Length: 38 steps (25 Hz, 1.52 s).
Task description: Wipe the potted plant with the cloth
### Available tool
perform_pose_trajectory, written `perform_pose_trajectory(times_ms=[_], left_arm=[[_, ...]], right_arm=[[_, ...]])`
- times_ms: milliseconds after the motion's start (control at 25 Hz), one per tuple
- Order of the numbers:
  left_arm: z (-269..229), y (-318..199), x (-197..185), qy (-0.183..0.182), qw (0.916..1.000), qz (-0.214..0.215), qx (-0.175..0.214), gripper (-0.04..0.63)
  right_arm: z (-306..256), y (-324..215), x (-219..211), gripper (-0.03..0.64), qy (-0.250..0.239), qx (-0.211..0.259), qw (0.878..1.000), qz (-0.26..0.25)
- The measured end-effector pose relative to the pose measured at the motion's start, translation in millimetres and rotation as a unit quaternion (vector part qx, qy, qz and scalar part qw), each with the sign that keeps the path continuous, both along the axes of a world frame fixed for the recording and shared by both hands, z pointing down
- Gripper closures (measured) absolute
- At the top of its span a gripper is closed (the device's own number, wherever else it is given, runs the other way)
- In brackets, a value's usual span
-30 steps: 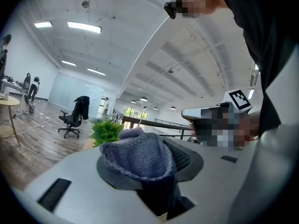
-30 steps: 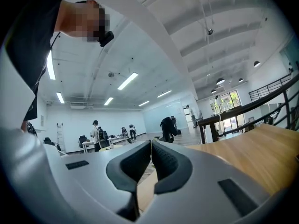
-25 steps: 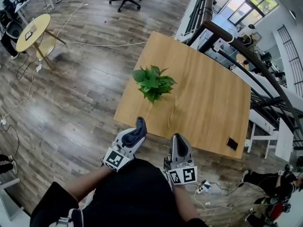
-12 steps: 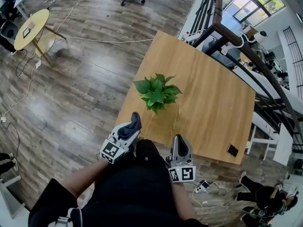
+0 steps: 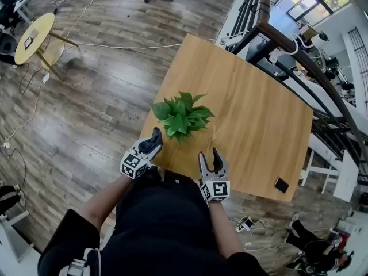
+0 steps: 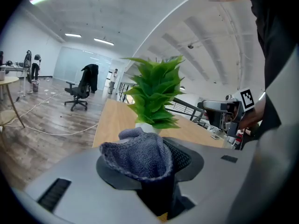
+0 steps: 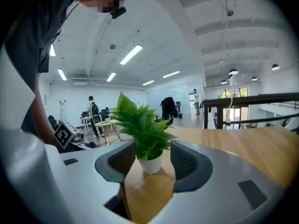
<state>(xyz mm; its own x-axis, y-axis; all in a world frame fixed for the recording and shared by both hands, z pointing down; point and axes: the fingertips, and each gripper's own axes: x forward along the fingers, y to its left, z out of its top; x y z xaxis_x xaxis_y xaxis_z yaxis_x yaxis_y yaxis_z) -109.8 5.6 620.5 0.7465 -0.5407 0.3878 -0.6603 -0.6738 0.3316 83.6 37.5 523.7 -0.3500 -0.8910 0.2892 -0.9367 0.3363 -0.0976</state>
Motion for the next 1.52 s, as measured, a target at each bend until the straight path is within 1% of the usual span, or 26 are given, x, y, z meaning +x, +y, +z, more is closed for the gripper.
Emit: perform_pose_trajectory(times_ms=[120,240,320,400,480,600,720,800,960,1200,1400,1520], left_arm=[[13,-21,10,-0.008,0.9999,0.002,-0.007,0.422],[25,-38,22,-0.022,0.9996,0.018,0.007,0.422],[27,-45,33,-0.041,0.9978,0.043,0.027,0.422],[31,-51,40,-0.056,0.9960,0.059,0.039,0.422],[36,-57,43,-0.066,0.9950,0.063,0.041,0.421],[38,-65,47,-0.076,0.9943,0.056,0.048,0.420],[37,-69,50,-0.080,0.9944,0.044,0.053,0.420],[38,-67,53,-0.079,0.9945,0.045,0.052,0.420],[36,-60,61,-0.063,0.9961,0.043,0.044,0.420],[36,-45,72,-0.056,0.9969,0.043,0.036,0.420],[37,-28,76,-0.052,0.9967,0.056,0.029,0.420],[37,-27,76,-0.049,0.9975,0.046,0.023,0.420]], right_arm=[[34,-11,-1,0.378,0.011,-0.040,0.998,-0.037],[62,-20,-8,0.360,0.023,-0.057,0.993,-0.097],[78,-25,-13,0.352,0.040,-0.069,0.986,-0.144],[93,-32,-17,0.345,0.062,-0.082,0.978,-0.183],[103,-39,-20,0.344,0.069,-0.081,0.972,-0.210],[105,-54,-27,0.344,0.047,-0.067,0.969,-0.234],[109,-68,-39,0.344,0.058,-0.057,0.959,-0.271],[109,-77,-44,0.344,0.058,-0.056,0.956,-0.283],[108,-89,-50,0.344,0.040,-0.065,0.954,-0.290],[109,-88,-55,0.344,0.032,-0.061,0.952,-0.299],[109,-88,-59,0.344,0.031,-0.058,0.951,-0.301],[109,-84,-60,0.344,0.030,-0.056,0.951,-0.303]])
